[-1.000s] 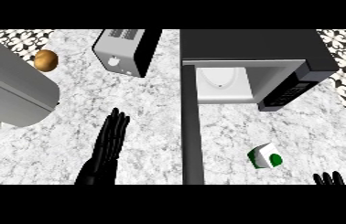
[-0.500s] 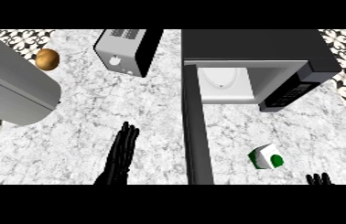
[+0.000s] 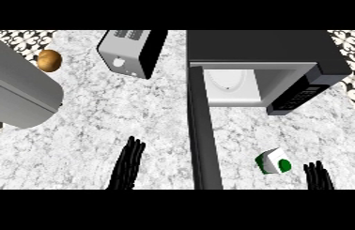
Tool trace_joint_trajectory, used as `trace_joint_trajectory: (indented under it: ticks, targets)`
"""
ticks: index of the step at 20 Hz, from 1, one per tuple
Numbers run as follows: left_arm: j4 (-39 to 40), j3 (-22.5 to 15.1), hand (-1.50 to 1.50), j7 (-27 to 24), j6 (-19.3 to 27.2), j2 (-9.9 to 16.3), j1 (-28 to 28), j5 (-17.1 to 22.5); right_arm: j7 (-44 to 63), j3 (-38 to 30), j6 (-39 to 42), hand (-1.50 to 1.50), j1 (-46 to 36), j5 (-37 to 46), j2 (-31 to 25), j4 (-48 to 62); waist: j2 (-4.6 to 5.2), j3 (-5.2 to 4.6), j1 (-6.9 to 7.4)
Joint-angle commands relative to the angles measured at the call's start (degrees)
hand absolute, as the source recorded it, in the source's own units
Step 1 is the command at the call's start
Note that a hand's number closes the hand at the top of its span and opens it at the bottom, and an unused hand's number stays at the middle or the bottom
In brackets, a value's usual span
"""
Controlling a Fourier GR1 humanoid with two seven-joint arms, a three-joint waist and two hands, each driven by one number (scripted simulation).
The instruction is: Pick up the milk, place it into the microwave and close the microwave
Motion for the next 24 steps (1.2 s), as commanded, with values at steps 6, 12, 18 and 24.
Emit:
trace_joint_trajectory:
  ticks: [6, 12, 18, 24]
  targets:
    - [-3.02, 3.64, -1.5, -2.96, -3.07, 5.75, 3.7, 6.52, -3.33, -7.59, -4.02, -1.5, -14.56, 0.87, -3.34, 17.37, 0.03, 0.02, 0.36]
    - [-2.34, 4.5, -1.5, -7.65, -5.45, 8.58, 7.45, 9.03, -7.75, -9.7, -8.21, -1.5, -22.51, 2.25, -3.27, 28.93, 0.02, 0.03, 0.43]
    - [1.69, 9.04, -1.5, -7.98, -7.97, 8.49, 3.39, 12.94, -17.08, -12.4, -10.35, 1.5, -31.42, 3.08, -4.9, 47.34, 0.13, 0.05, 0.43]
    - [-2.01, 11.7, -1.5, -10.94, -11.07, 13.79, 9.6, 15.1, -22.5, -13.47, -15.03, 1.5, -29.75, 2.86, -3.04, 49.62, 0.05, 0.03, 0.44]
